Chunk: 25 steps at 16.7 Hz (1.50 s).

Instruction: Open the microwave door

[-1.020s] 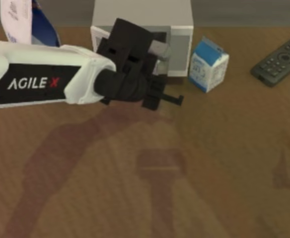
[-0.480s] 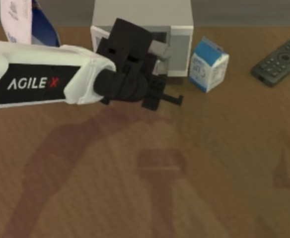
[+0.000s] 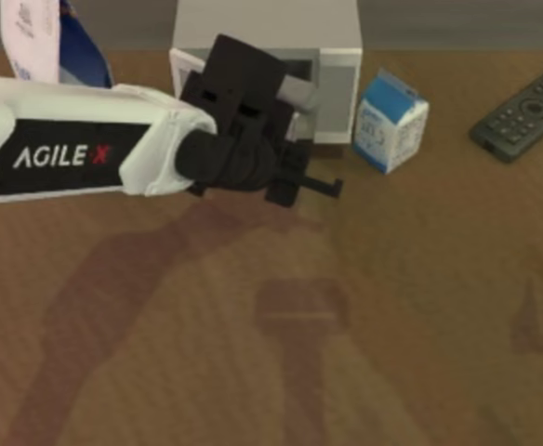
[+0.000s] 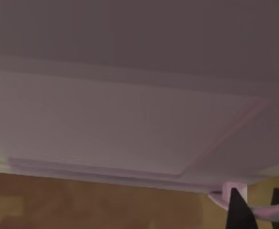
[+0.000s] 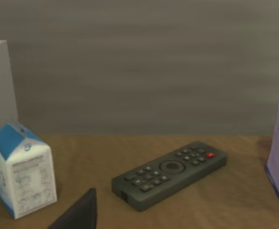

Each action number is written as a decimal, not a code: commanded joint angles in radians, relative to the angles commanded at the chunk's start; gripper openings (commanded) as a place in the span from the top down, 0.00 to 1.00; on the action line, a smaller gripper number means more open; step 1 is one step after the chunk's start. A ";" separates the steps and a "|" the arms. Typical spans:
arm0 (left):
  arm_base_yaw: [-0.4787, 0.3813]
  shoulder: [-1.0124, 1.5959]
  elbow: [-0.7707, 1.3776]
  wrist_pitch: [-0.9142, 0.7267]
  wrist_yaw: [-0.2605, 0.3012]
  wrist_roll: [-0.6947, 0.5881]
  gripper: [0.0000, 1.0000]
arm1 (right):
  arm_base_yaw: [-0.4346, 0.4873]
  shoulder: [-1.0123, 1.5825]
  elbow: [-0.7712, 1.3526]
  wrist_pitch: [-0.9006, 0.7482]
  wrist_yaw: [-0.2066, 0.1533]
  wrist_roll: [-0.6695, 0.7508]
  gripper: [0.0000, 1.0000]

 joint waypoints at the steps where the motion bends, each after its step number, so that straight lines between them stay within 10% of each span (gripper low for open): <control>1: 0.004 -0.003 -0.007 0.001 0.005 0.008 1.00 | 0.000 0.000 0.000 0.000 0.000 0.000 0.00; 25: 0.028 -0.030 -0.043 0.014 0.041 0.063 1.00 | 0.000 0.000 0.000 0.000 0.000 0.000 0.00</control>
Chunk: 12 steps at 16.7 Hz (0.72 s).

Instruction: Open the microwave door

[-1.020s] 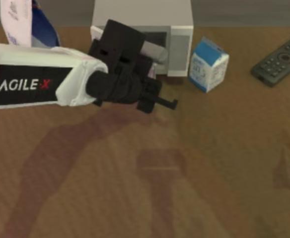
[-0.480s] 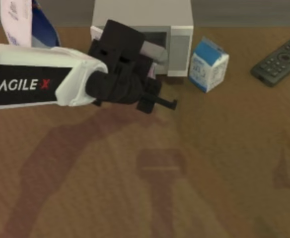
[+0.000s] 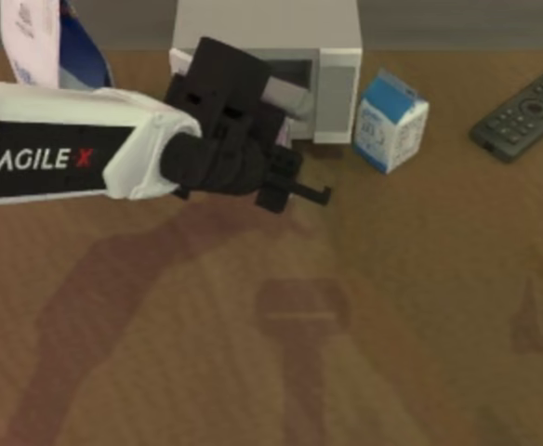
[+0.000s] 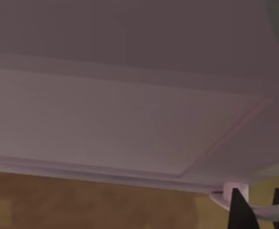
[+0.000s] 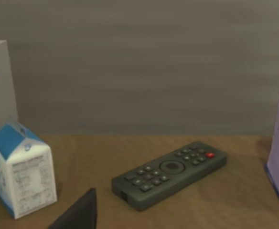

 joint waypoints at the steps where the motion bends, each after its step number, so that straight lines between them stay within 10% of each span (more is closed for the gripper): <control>1: 0.000 0.000 0.000 0.000 0.000 0.000 1.00 | 0.000 0.000 0.000 0.000 0.000 0.000 0.00; 12: 0.013 -0.021 -0.024 0.007 0.040 0.041 1.00 | 0.000 0.000 0.000 0.000 0.000 0.000 0.00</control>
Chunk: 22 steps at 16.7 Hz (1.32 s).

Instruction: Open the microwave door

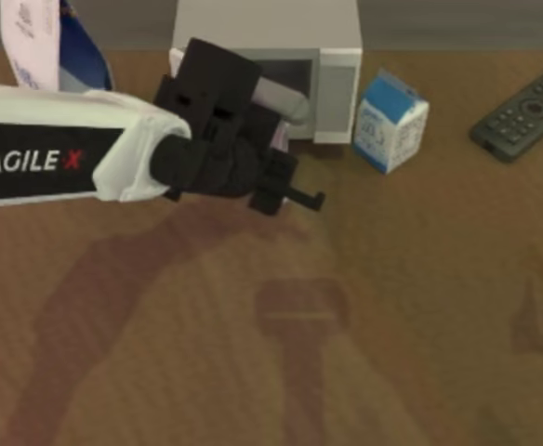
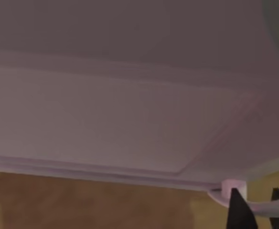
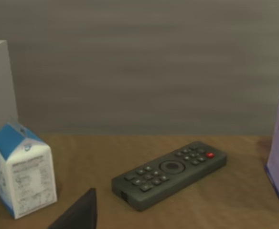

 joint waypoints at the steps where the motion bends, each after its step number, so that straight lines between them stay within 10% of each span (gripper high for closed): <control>1: 0.006 -0.005 -0.008 0.001 0.008 0.013 1.00 | 0.000 0.000 0.000 0.000 0.000 0.000 0.00; 22: 0.011 -0.007 -0.015 0.001 0.016 0.024 1.00 | 0.000 0.000 0.000 0.000 0.000 0.000 0.00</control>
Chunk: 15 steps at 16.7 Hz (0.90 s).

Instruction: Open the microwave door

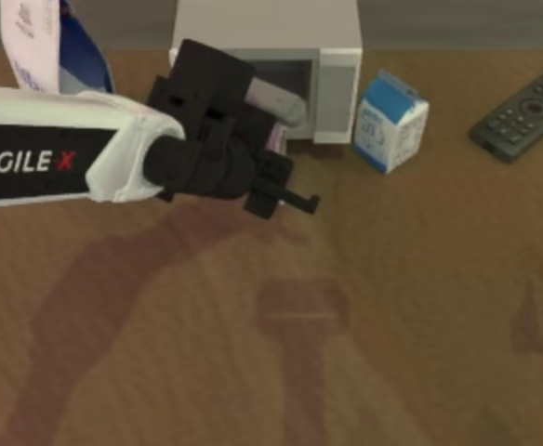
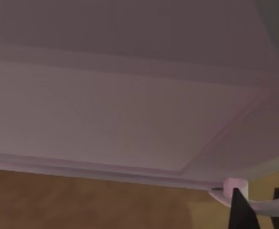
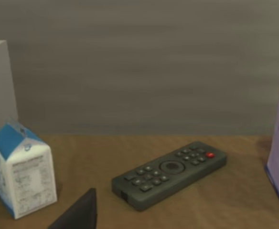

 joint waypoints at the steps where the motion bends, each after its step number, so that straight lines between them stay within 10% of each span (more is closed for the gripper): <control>1: 0.000 0.000 0.000 0.000 0.000 0.000 1.00 | 0.000 0.000 0.000 0.000 0.000 0.000 0.00; 15: 0.024 -0.023 -0.031 0.002 0.052 0.061 1.00 | 0.000 0.000 0.000 0.000 0.000 0.000 0.00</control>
